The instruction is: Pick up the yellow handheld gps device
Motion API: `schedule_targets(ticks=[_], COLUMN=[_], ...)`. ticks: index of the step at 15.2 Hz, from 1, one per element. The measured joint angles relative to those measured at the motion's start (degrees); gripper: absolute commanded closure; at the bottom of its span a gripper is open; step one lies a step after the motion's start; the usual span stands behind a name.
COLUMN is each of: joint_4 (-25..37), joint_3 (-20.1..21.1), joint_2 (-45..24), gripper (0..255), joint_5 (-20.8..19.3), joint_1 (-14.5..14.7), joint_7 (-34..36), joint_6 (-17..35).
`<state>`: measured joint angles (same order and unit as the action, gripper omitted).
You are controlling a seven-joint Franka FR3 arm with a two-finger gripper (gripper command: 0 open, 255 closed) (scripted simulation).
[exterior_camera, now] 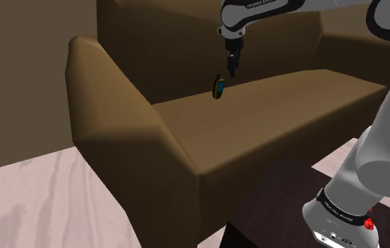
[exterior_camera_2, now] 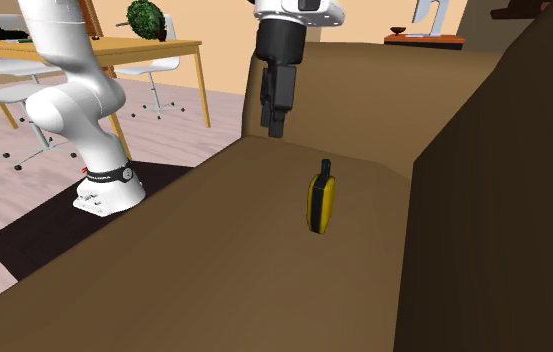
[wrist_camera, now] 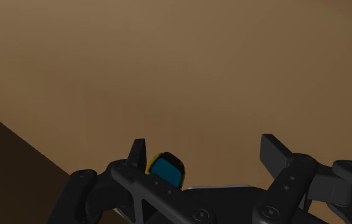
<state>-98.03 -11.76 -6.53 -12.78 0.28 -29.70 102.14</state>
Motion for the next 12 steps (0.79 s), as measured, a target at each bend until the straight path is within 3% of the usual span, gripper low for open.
schedule_targets(ticks=[7,12], joint_4=[21.02,21.44], joint_3=[0.23,0.34], joint_2=[-18.40,-21.03], gripper=[0,0], joint_5=[0.31,0.26], joint_1=[-1.67,-2.01], joint_7=[-8.09,-8.50], joint_6=[-3.26,-1.16])
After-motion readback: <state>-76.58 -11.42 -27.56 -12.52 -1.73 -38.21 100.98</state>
